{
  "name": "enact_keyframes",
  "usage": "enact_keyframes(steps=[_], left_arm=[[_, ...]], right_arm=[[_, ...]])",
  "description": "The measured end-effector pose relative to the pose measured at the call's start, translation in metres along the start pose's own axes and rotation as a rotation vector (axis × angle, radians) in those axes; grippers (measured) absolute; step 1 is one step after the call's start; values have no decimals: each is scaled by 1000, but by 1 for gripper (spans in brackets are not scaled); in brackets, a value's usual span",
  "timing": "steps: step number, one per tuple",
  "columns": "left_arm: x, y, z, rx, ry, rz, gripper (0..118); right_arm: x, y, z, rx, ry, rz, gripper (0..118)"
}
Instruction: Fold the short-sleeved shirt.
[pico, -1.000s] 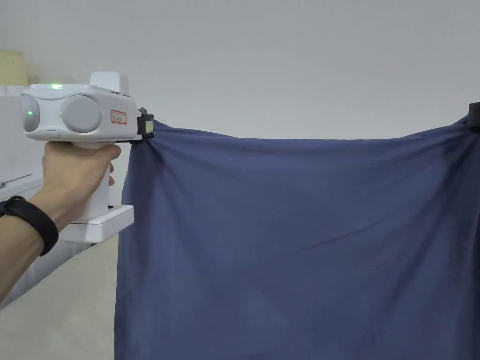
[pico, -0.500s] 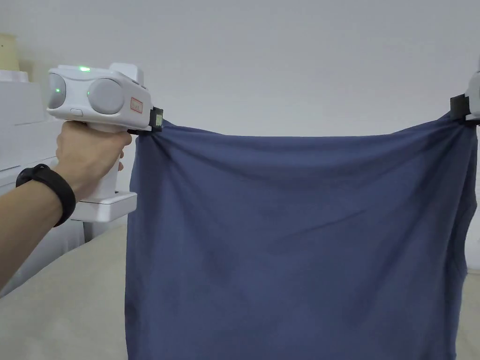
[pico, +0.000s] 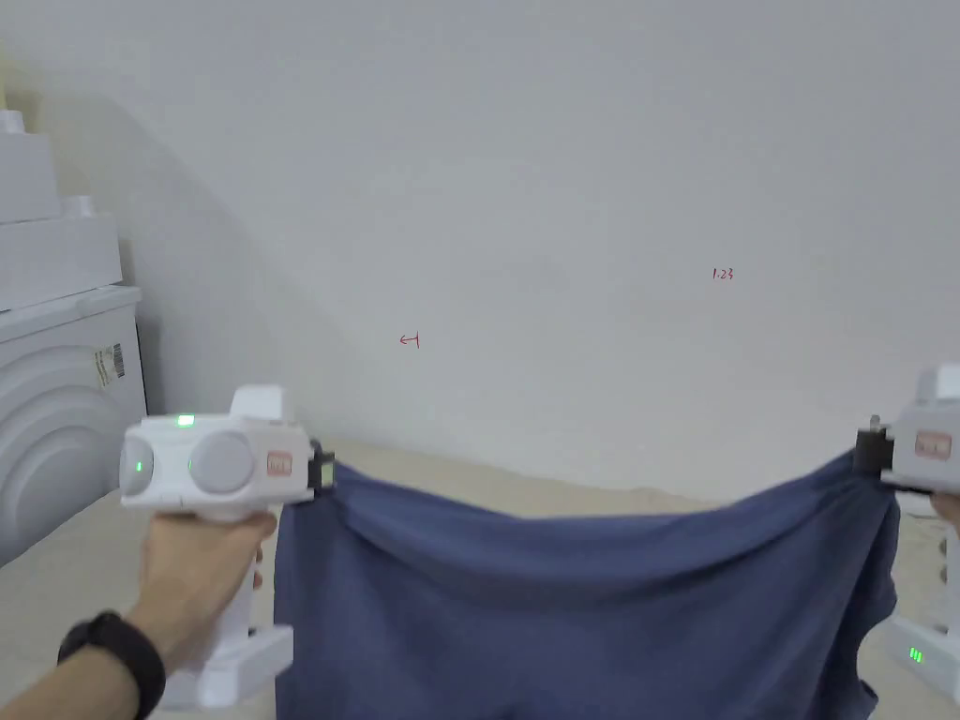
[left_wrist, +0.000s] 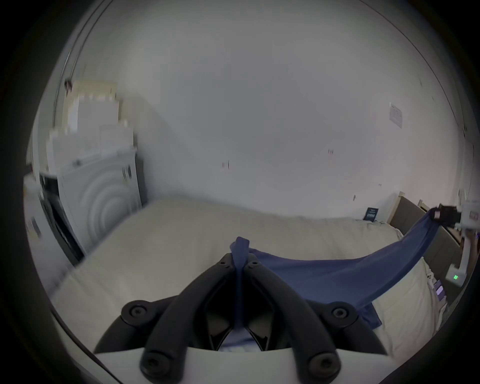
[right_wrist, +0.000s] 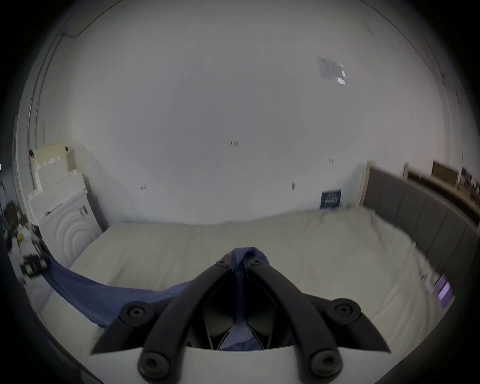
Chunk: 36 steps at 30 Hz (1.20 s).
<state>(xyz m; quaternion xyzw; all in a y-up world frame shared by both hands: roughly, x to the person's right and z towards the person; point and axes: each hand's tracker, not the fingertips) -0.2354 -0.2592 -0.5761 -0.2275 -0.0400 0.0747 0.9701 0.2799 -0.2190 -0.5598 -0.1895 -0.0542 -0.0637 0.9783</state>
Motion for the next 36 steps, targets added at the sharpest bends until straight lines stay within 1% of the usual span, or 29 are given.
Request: enact_keyframes(steps=[1,3,4,5,6,7,8,9,10,11,12,13,14,15,16,17,18,19,20,21,22,23,24,25,26,27,28,33,36], left_arm=[[-3,-16,1,-7,-22,22,3],[-7,-42,14,-15,-50,25,3],[-17,-56,20,4,-82,57,3],[-21,-68,31,-6,-119,58,3],[-27,-84,47,-13,-178,75,3],[-31,-105,66,15,-209,86,3],[-34,-125,85,-16,-234,59,3],[-37,-147,105,-40,-220,40,3],[-40,-171,124,-37,-204,36,3],[-46,-191,143,-95,-231,51,3],[-49,-216,167,-99,-242,80,3],[-53,-238,188,-124,-241,80,3],[-56,-254,204,-197,-229,86,3],[-62,-275,224,-199,-199,110,3],[-66,-294,245,-196,-194,147,3],[-71,-307,258,-220,-209,172,3],[-76,-321,273,-227,-185,211,3],[-80,-332,289,-223,-165,236,3],[-81,-341,302,-234,-182,242,3],[-84,-351,315,-237,-174,271,3],[-84,-358,327,-236,-158,272,3],[-86,-363,335,-243,-166,274,3],[-84,-367,346,-238,-154,282,3],[-83,-369,351,-238,-144,287,3],[-83,-370,353,-254,-157,274,3],[-80,-372,355,-256,-150,245,3],[-78,-371,354,-248,-144,225,3],[-77,-357,332,-242,-160,244,3],[-77,-348,319,-216,-156,244,3]], right_arm=[[3,-17,5,-8,25,-20,2],[12,-49,23,3,50,-22,2],[18,-69,36,10,79,-40,2],[24,-85,51,-7,102,-60,2],[31,-108,71,-3,102,-64,2],[38,-130,90,-8,106,-68,2],[45,-150,111,-24,119,-87,2],[58,-173,125,-26,124,-115,2],[65,-195,148,-43,133,-112,2],[71,-216,168,-53,137,-114,2],[76,-238,192,-73,116,-107,2],[81,-261,215,-86,120,-119,2],[86,-278,233,-91,125,-121,2],[92,-297,255,-120,110,-143,2],[99,-317,273,-131,90,-192,2],[103,-330,288,-161,94,-220,2],[107,-344,305,-186,87,-251,2],[109,-357,321,-180,57,-272,2],[111,-365,332,-218,60,-261,2],[114,-374,346,-211,56,-248,2],[114,-383,359,-218,33,-272,2],[115,-389,369,-232,49,-299,2],[114,-394,379,-243,57,-295,2],[110,-398,389,-237,36,-298,2],[109,-400,392,-248,42,-287,2],[106,-401,393,-262,49,-245,2],[104,-402,393,-248,37,-237,2],[103,-394,375,-232,50,-227,2],[105,-387,363,-210,37,-215,2]])
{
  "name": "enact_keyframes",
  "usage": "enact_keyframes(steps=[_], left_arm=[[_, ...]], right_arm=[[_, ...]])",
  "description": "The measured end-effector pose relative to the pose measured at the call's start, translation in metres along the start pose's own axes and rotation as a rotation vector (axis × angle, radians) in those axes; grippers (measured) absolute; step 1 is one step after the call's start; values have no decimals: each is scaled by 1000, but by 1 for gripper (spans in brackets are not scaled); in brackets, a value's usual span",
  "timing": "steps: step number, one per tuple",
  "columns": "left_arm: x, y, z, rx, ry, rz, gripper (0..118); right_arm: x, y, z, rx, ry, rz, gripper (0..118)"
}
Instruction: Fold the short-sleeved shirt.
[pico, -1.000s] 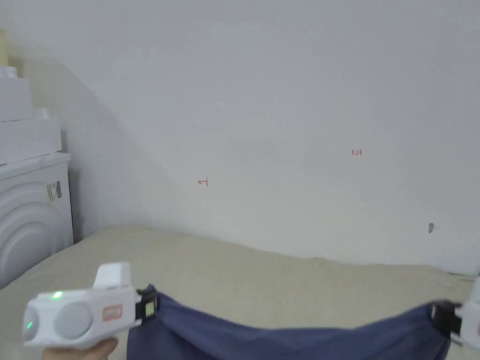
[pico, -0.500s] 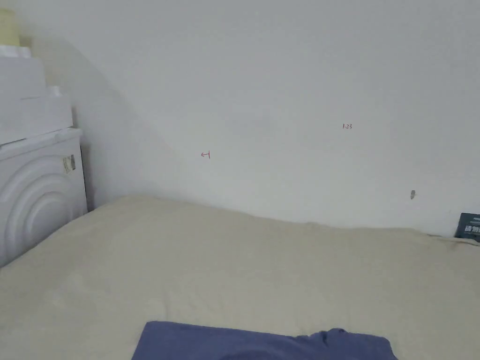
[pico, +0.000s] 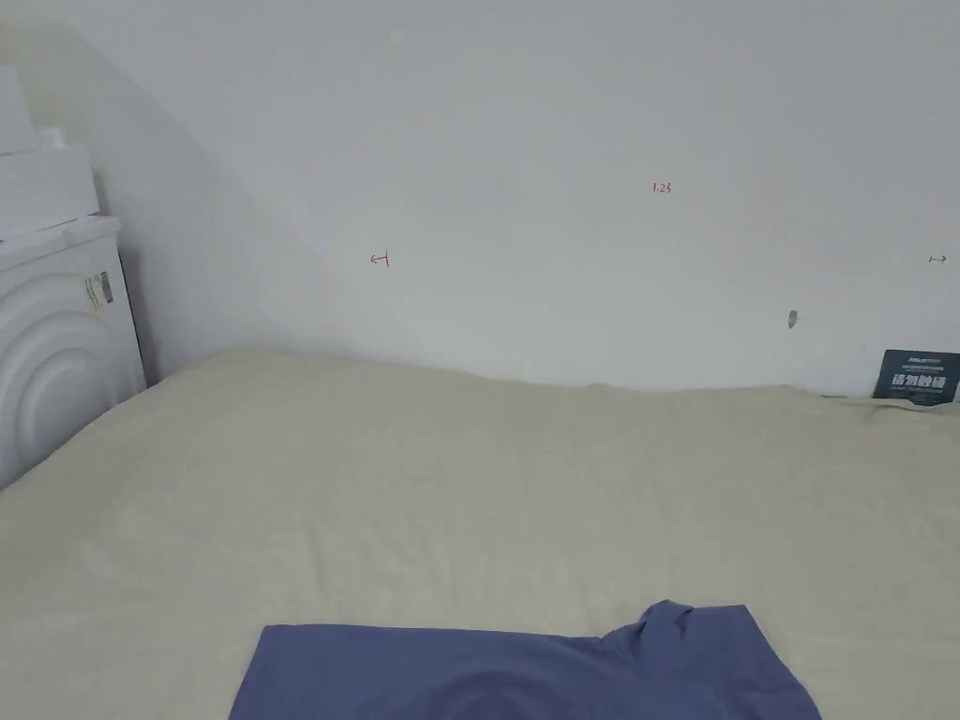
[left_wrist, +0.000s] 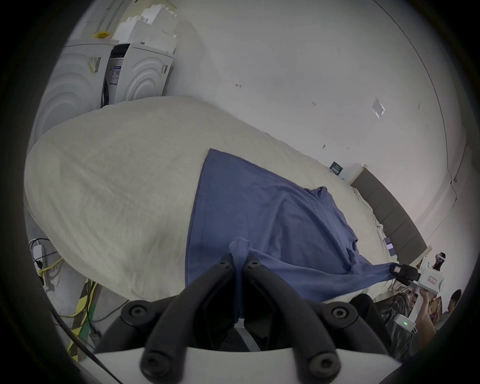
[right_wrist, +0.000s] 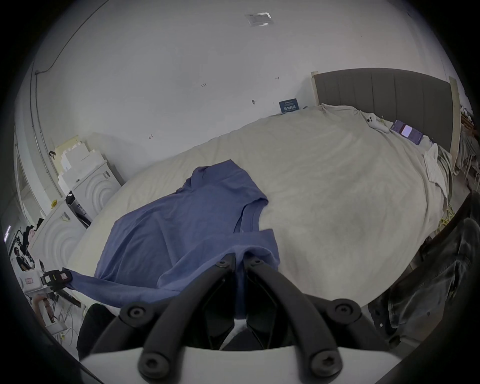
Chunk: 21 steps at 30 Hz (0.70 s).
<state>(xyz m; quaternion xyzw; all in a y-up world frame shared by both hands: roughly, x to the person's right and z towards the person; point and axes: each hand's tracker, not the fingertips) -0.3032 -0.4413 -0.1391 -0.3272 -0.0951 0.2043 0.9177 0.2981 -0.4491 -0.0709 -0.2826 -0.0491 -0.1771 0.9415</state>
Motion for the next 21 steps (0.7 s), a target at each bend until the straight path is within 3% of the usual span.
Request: enact_keyframes(steps=[2,3,4,5,6,7,13,16,21], left_arm=[[1,7,-8,14,-1,-9,7],[1,10,-12,25,15,-7,17],[-2,15,-15,21,59,-20,33],[-2,18,-16,30,108,-44,68],[-3,21,-15,52,158,-68,90],[-4,24,-12,76,190,-89,103],[2,39,16,174,159,-38,107],[12,40,21,175,148,-67,107],[30,39,29,206,144,-123,106]], right_arm=[[5,7,-7,2,1,5,4],[5,9,-10,24,-17,15,10],[5,13,-12,31,-61,45,26],[5,16,-12,24,-101,81,62],[5,19,-10,37,-137,104,81],[6,21,-7,63,-155,117,90],[3,40,15,111,-118,117,91],[-2,44,20,130,-76,86,91],[-19,48,26,147,-67,115,91]])
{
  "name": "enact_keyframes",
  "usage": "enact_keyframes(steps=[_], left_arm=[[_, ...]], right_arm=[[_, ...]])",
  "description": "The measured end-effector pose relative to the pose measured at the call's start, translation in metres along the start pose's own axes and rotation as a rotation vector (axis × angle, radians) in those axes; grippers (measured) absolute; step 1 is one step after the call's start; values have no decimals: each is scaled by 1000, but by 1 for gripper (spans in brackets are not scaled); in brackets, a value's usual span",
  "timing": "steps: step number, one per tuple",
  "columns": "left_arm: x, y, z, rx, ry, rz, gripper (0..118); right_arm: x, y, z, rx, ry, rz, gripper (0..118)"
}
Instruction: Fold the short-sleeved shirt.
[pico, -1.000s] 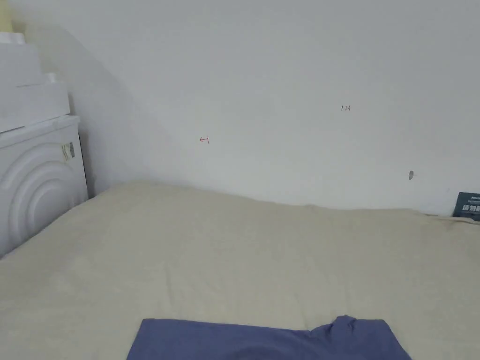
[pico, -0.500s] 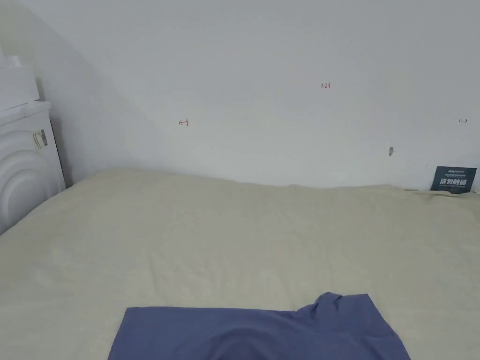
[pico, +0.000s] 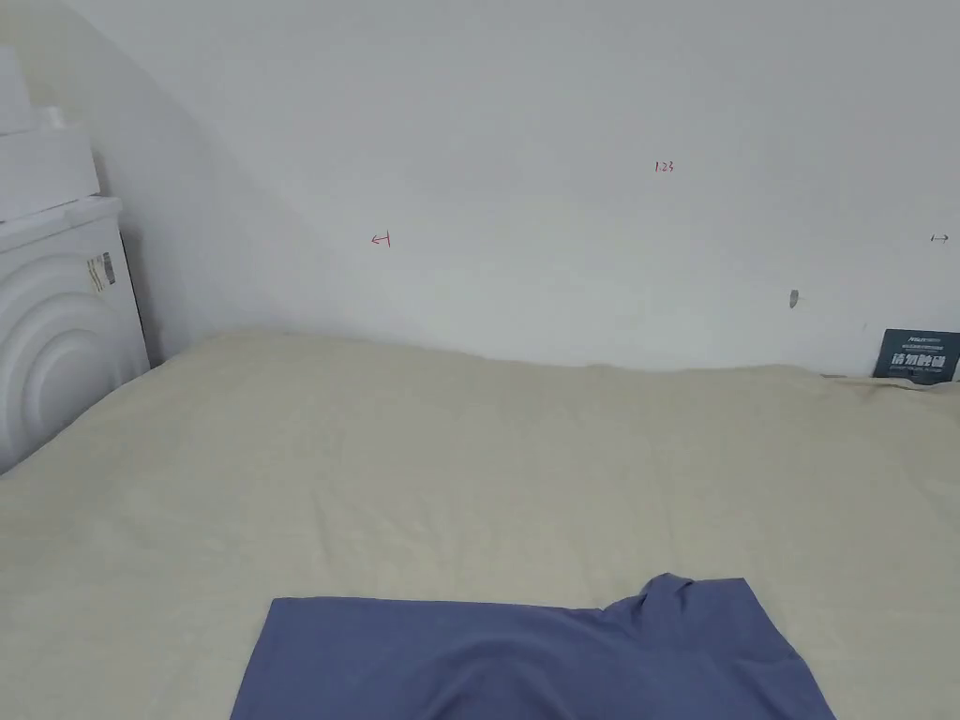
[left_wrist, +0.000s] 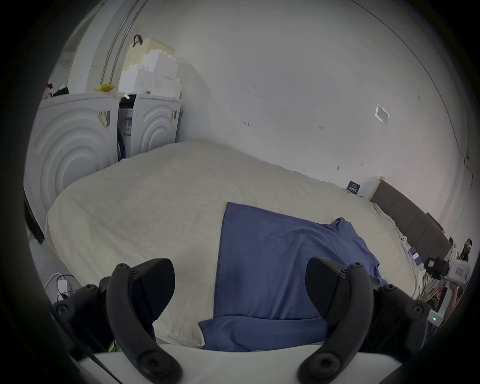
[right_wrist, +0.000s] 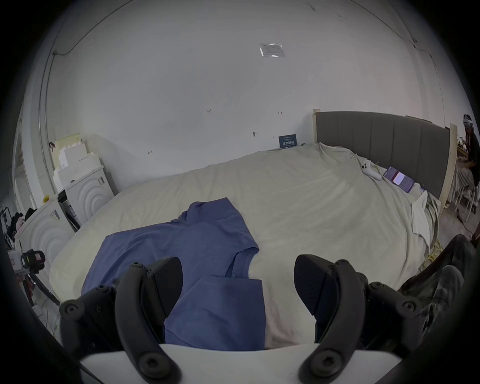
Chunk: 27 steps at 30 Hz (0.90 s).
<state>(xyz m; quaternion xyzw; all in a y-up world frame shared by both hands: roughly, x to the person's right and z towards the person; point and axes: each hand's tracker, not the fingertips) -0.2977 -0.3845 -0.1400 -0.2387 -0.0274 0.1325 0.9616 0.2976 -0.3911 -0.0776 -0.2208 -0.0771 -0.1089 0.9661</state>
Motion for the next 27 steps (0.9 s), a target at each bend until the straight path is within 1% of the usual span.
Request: enact_keyframes(steps=[5,10,12,13,16,18,19,20,21,22,23,24,26,27], left_arm=[[19,3,3,39,3,-112,106],[33,2,2,40,-10,-148,106],[35,1,2,37,-18,-163,103],[38,0,2,37,-14,-174,100],[44,-3,3,22,-31,-198,80],[50,-7,5,27,-29,-223,58],[51,-8,5,24,-41,-225,47],[52,-10,5,22,-53,-229,36],[54,-12,5,18,-52,-230,27],[55,-14,5,11,-65,-230,19],[56,-15,4,-1,-82,-225,7],[58,-17,5,1,-79,-223,0],[61,-21,6,-2,-73,-231,0],[62,-22,5,-13,-81,-242,0]], right_arm=[[-13,3,2,7,25,11,91],[-24,3,0,7,40,21,91],[-30,3,0,0,49,34,90],[-33,3,0,-2,56,41,88],[-44,2,-1,-10,71,68,73],[-52,0,0,-10,82,87,55],[-56,-2,0,-12,90,95,44],[-61,-3,0,-17,97,104,30],[-65,-5,-1,-19,105,113,16],[-69,-7,-1,-22,109,127,5],[-72,-9,-2,-26,114,141,3],[-75,-11,-3,-25,113,147,2],[-80,-13,-5,-40,127,169,1],[-83,-15,-5,-30,125,167,1]])
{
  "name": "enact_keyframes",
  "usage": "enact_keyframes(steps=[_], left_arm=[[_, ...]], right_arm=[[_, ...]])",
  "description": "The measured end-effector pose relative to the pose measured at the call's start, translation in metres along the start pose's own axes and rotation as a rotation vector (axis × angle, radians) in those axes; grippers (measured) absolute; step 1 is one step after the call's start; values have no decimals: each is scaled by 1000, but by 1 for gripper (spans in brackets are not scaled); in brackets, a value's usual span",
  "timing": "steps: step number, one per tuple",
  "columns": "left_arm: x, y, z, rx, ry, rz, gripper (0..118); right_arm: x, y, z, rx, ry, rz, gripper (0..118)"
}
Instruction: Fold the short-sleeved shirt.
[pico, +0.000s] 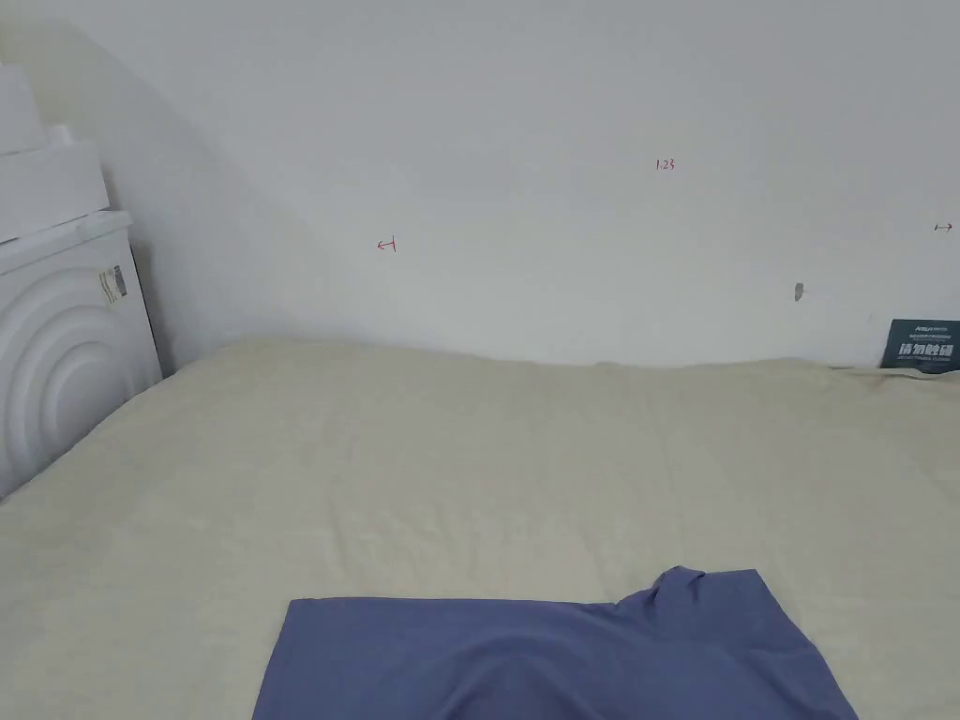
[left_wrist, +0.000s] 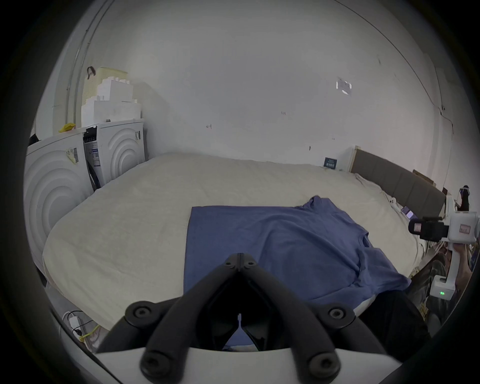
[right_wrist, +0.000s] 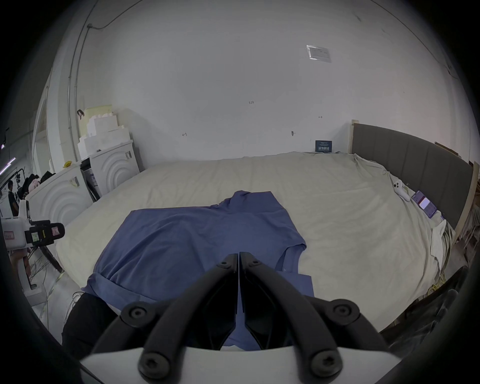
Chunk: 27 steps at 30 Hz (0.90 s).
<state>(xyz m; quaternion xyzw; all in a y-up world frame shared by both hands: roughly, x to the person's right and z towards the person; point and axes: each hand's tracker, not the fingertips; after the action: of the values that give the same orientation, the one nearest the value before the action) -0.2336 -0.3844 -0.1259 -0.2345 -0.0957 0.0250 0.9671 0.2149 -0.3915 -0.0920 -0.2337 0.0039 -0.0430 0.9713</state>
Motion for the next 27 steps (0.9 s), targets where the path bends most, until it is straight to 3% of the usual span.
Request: enact_keyframes(steps=[16,18,20,21,27], left_arm=[[-29,-38,0,-117,83,29,0],[-36,-47,-2,-128,106,42,17],[-45,-55,-6,-141,122,49,60],[-50,-58,-11,-165,122,55,68],[-55,-81,-48,-277,72,21,69]], right_arm=[[-6,-10,-3,-41,54,-28,1],[-6,-12,-3,-47,60,-39,1],[-7,-15,-3,-56,64,-42,1],[-7,-17,-4,-61,62,-43,1],[-4,-21,-7,-90,69,-81,1]])
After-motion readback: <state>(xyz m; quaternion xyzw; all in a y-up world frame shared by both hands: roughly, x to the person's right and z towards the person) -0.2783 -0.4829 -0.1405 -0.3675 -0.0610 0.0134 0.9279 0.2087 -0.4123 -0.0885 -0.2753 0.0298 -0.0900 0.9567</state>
